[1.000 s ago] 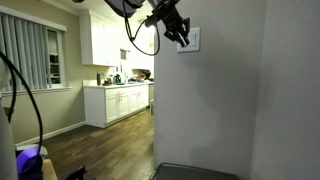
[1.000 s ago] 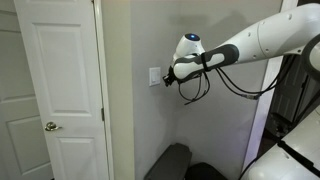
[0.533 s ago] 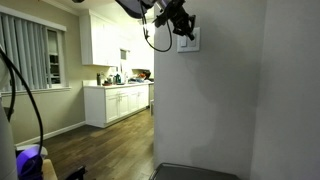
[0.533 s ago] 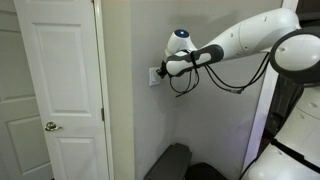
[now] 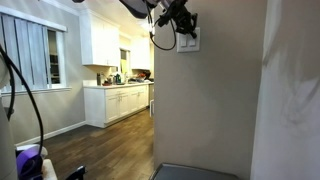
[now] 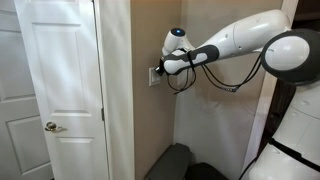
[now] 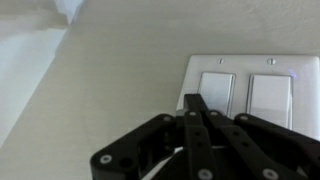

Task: Flip the switch to turn off the light

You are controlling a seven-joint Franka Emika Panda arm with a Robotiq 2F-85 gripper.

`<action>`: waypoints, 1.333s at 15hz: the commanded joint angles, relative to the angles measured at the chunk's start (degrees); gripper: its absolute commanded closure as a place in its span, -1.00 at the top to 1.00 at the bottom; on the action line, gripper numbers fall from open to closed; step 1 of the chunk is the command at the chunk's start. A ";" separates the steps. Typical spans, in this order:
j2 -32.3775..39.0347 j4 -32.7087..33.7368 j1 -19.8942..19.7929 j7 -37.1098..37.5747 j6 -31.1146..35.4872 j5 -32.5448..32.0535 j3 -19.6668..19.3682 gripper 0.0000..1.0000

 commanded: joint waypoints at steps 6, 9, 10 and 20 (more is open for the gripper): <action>1.43 3.77 1.80 -0.79 -19.05 -4.47 -1.24 -1.00; 0.66 1.95 2.17 -1.98 -21.90 -3.32 -2.28 -1.00; 0.48 1.34 2.16 -2.24 -22.36 -2.99 -2.62 -1.00; 1.08 -1.83 1.93 -2.11 -21.69 -0.30 -4.96 -0.47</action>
